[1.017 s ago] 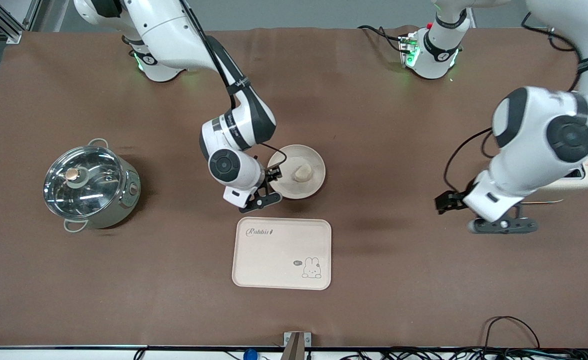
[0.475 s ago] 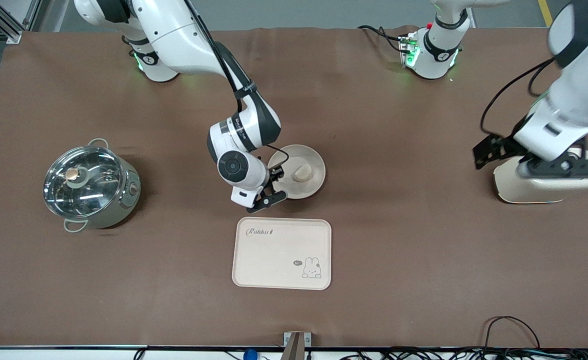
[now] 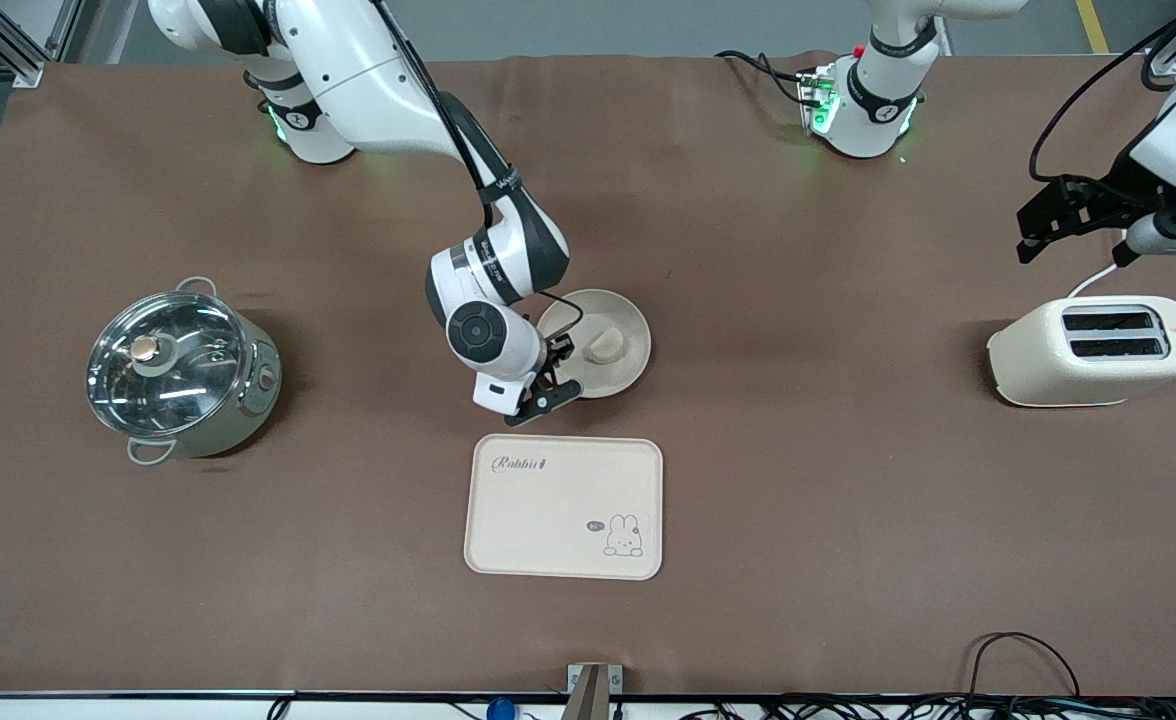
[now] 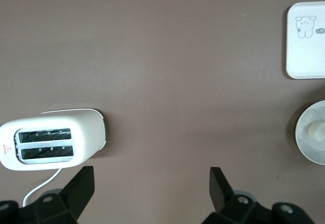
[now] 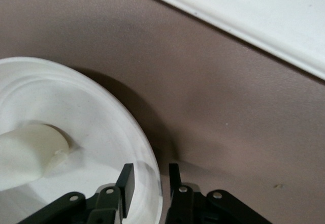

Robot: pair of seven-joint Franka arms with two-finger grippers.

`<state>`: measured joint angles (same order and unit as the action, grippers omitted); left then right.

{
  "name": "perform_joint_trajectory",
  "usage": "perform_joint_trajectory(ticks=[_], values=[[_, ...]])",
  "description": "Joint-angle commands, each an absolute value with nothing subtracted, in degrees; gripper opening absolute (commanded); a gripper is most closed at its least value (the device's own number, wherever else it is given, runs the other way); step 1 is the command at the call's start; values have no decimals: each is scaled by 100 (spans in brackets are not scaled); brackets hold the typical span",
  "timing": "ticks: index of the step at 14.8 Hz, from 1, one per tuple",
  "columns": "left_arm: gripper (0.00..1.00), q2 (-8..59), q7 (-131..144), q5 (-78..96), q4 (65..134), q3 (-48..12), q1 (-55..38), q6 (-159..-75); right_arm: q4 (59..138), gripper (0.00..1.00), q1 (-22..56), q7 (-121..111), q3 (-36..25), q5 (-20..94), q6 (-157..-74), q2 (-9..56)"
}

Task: Place bun in plate and plate on tray
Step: 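Grasp the plate rim with the right gripper while the left gripper withdraws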

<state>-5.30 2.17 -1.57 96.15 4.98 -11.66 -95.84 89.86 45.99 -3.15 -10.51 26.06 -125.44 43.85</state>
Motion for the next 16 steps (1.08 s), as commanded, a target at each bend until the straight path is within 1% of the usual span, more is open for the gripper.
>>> perform_joint_trajectory(ticks=[1, 3, 5, 6, 11, 14, 16], values=[[100, -309, 193, -70, 9379, 554, -1222, -9607, 9053, 29, 4588, -448, -1028, 2760, -12621, 4359], [100, -220, 167, -141, 9238, 554, -1213, -9554, 9053, 21, 4588, -457, -1037, 2742, -12621, 4359], [100, -211, 167, -149, 9194, 571, -1195, -9545, 9061, 4, 4553, -431, -1028, 2742, -12569, 4359], [100, -220, 158, -149, 9167, 571, -1187, -9484, 9062, 2, 4553, -422, -1028, 2742, -12560, 4368], [100, -211, 158, -149, 9114, 580, -1195, -9413, 9053, 1, 4483, -404, -1037, 2742, -12498, 4324], [100, -202, 132, -149, 9114, 580, -1187, -9413, 8983, 1, 4272, -413, -1020, 2786, -12165, 4263], [100, -202, 149, -149, 9114, 589, -1187, -9404, 8921, 1, 4132, -430, -1020, 3232, -11919, 4193]])
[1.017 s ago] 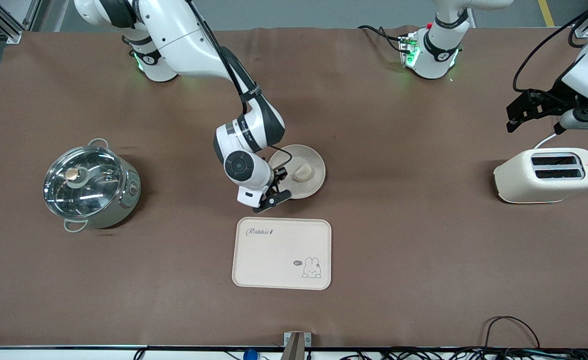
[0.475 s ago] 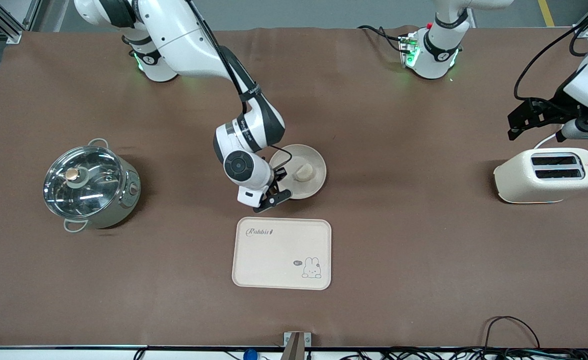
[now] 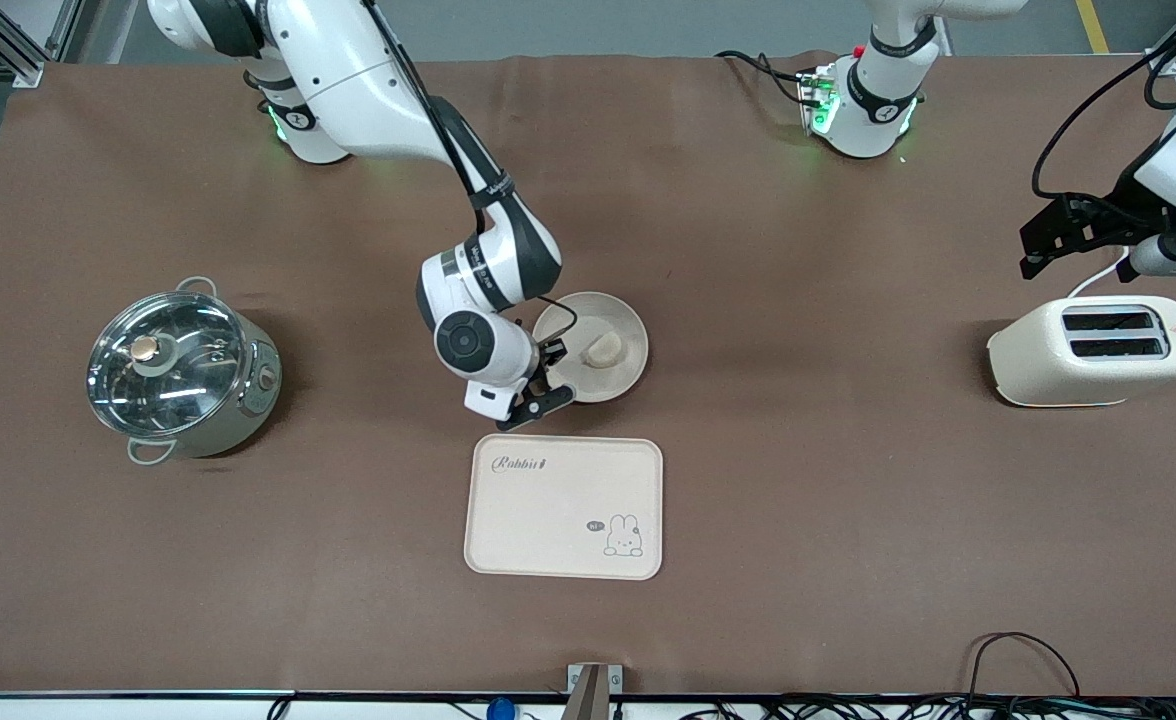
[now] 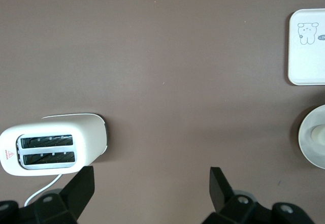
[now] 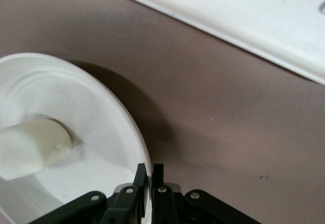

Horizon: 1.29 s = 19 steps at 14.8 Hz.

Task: Place bun in plate and plate on tray
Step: 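Carry the plate with the right gripper onto the Rabbit tray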

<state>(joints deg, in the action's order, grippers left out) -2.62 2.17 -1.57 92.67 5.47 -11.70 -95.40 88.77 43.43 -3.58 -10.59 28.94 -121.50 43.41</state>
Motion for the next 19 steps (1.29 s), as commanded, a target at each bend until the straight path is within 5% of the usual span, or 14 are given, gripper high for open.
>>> perform_joint_trajectory(ticks=[1, 8, 12, 19], values=[[100, -202, 149, -149, 9114, 589, -1187, -9404, 8877, 1, 4061, -431, -1020, 3434, -11796, 4184], [100, -202, 149, -149, 9114, 589, -1187, -9404, 8298, 0, 3446, -291, -1055, 4183, -11092, 4104], [100, -202, 176, -132, 9105, 589, -1204, -9404, 7359, 0, 2902, 148, -1046, 4219, -11180, 4665], [100, -202, 193, -114, 9105, 580, -1204, -9404, 6417, 0, 2646, 842, -792, 4228, -12611, 5642]])
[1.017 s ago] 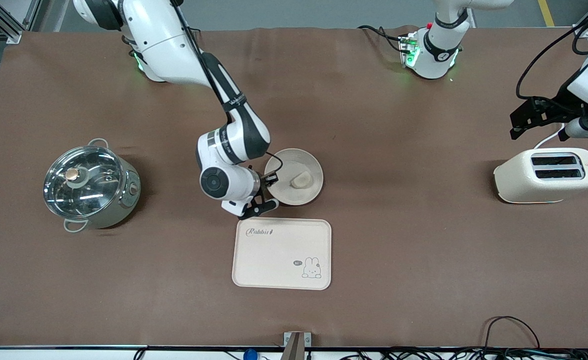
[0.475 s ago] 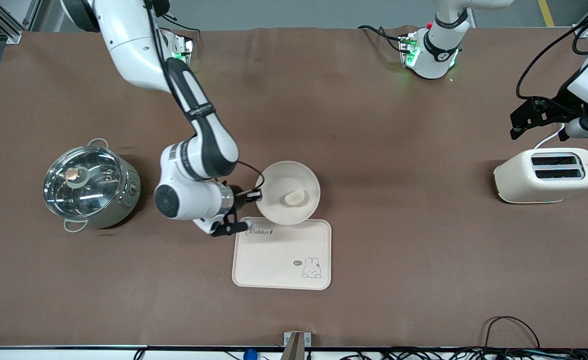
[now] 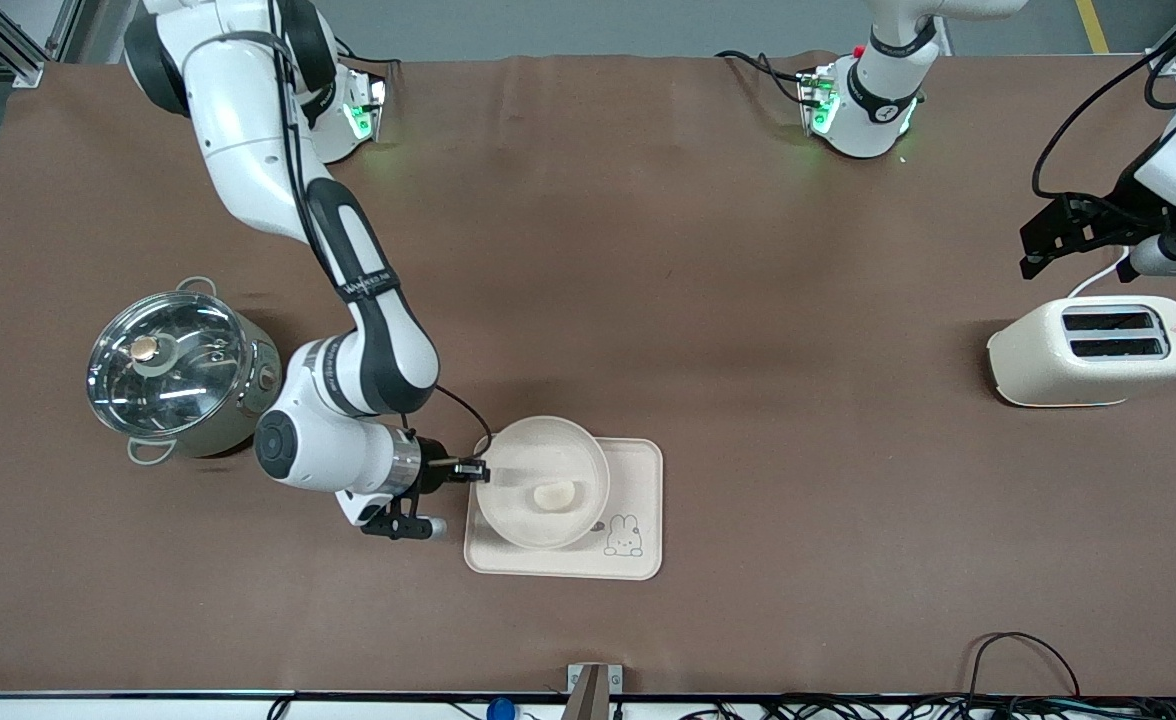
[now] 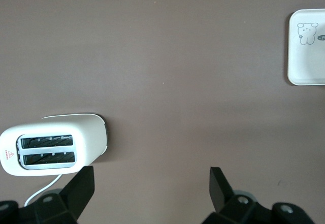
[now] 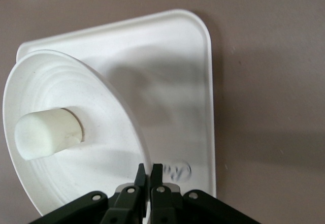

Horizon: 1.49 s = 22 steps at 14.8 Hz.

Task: Place bun in plate and plate on tray
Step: 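Carry the plate with the right gripper onto the Rabbit tray, then open the right gripper to release the plate on the tray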

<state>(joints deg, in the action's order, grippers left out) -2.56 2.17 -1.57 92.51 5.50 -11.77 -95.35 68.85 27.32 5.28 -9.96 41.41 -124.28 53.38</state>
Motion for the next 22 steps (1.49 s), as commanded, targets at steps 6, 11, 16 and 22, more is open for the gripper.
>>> perform_joint_trajectory(ticks=[6, 11, 16, 22], values=[[100, -202, 229, -97, 9114, 589, -1187, -9404, 6407, 1, 2680, 958, -624, 4228, -13017, 5862], [100, -202, 229, -105, 9114, 589, -1195, -9404, 6434, 3, 2733, 949, -624, 4219, -13017, 5933], [100, -211, 202, -105, 9114, 598, -1178, -9343, 6451, 13, 2698, 870, -624, 4157, -12990, 5924], [100, -211, 193, -114, 9106, 598, -1178, -9343, 6469, 65, 2444, 659, -677, 3570, -12798, 5538]])
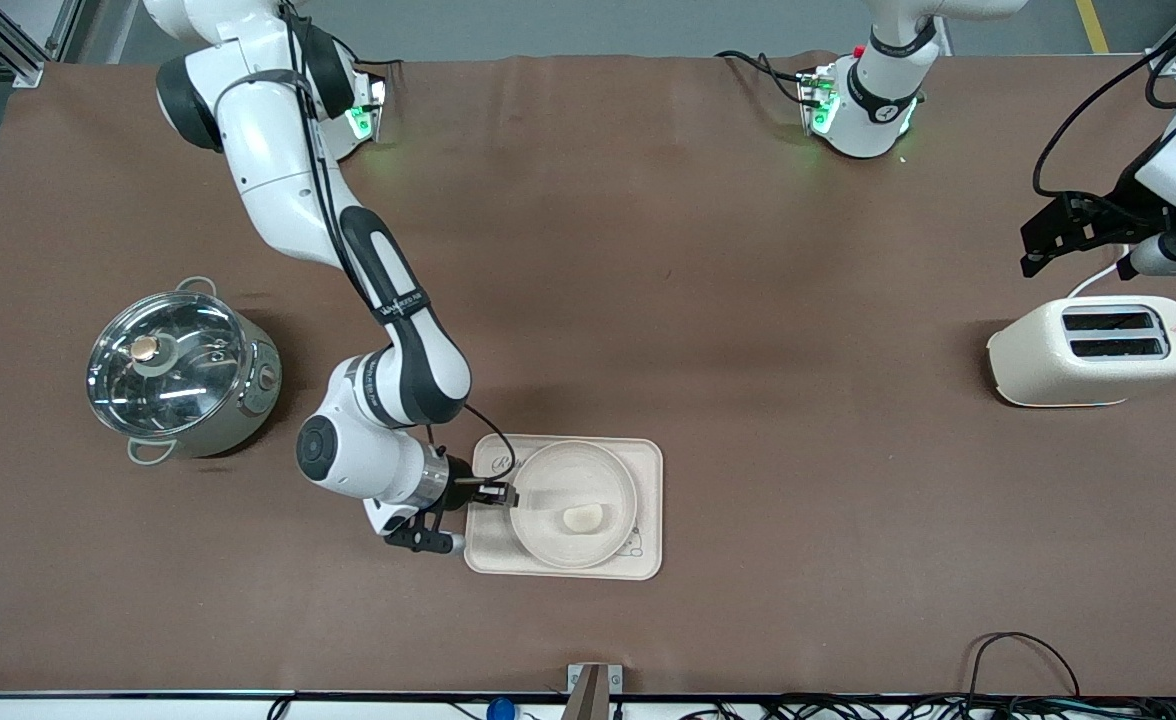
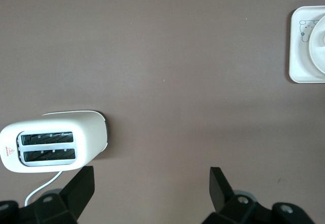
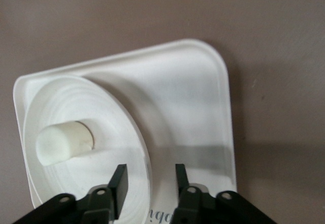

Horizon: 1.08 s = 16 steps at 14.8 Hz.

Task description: Place bun in plate and plate on tray

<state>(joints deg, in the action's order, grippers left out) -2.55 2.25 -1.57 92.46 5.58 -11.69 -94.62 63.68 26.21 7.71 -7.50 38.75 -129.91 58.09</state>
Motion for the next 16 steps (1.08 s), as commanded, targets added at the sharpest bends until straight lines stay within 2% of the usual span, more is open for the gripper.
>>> perform_joint_trajectory(ticks=[1, 2, 3, 4, 5, 10, 16], values=[[100, -211, 176, -123, 9114, 598, -1178, -9343, 6469, 65, 2391, 659, -685, 3351, -12692, 5424], [100, -211, 202, -123, 9114, 598, -1178, -9351, 6469, 66, 2269, 642, -686, 3183, -12596, 5301], [100, -211, 211, -123, 9106, 598, -1186, -9352, 6469, 70, 2181, 572, -686, 2999, -12342, 5161], [100, -211, 220, -123, 9105, 598, -1187, -9352, 6460, 94, 2171, 519, -694, 2762, -12079, 5046], [100, -211, 220, -123, 9105, 598, -1187, -9352, 6477, 100, 2171, 519, -755, 2481, -11850, 4854], [100, -211, 185, -123, 9105, 598, -1178, -9352, 6469, 100, 2075, 466, -1265, 1740, -10646, 4053], [100, -211, 141, -123, 9105, 598, -1178, -9352, 6600, 100, 1618, 255, -1283, 1583, -9266, 2964]])
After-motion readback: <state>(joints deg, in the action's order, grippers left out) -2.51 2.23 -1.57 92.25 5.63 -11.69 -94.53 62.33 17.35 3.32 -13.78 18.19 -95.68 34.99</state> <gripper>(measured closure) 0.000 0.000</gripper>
